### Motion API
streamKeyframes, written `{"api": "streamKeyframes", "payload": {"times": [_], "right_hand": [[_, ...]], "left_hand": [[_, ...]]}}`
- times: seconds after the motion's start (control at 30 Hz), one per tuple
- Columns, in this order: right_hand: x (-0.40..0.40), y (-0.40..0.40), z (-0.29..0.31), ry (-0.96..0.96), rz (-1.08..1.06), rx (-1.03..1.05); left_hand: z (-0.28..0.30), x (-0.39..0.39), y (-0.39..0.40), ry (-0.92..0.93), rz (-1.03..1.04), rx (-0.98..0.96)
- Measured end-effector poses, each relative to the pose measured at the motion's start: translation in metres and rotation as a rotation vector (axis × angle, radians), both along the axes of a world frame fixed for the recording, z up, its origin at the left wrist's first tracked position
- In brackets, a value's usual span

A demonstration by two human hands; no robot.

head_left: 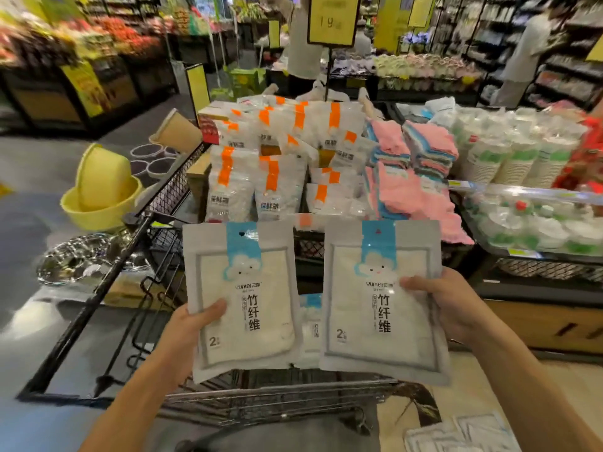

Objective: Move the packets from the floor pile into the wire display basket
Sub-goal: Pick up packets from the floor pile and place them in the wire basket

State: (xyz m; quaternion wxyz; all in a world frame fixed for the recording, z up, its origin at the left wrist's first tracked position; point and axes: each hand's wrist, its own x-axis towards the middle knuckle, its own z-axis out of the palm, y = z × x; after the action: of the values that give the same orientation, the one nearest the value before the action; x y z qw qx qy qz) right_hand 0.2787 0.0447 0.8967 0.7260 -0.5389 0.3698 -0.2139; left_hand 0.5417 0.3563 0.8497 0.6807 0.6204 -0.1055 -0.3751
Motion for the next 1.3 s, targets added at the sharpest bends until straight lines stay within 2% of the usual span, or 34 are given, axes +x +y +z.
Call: {"api": "streamKeyframes", "payload": {"times": [0.2,0.47,0.7,0.83,1.0,1.3], "right_hand": [[0.052,0.009,-0.037,0.073,-0.003,0.065],[0.109,-0.034,-0.098,0.175,0.027,0.133],[0.141,-0.081,-0.167,0.291,0.021,0.22],[0.15,-0.095,-0.21,0.386,-0.007,0.243],[0.159,-0.098,-0.267,0.516,-0.003,0.256],[0.203,-0.092,-0.371,0.657,-0.026,0.318]], "left_hand": [[-0.041,0.044,0.009,0.066,0.038,0.141],[-0.089,0.069,-0.026,0.121,0.044,0.237],[-0.135,0.081,-0.067,0.197,0.242,0.368],[-0.166,0.086,-0.086,0.207,0.28,0.399],[-0.214,0.106,-0.103,0.255,0.196,0.442],[-0.347,0.16,-0.128,0.279,0.1,0.591]]}}
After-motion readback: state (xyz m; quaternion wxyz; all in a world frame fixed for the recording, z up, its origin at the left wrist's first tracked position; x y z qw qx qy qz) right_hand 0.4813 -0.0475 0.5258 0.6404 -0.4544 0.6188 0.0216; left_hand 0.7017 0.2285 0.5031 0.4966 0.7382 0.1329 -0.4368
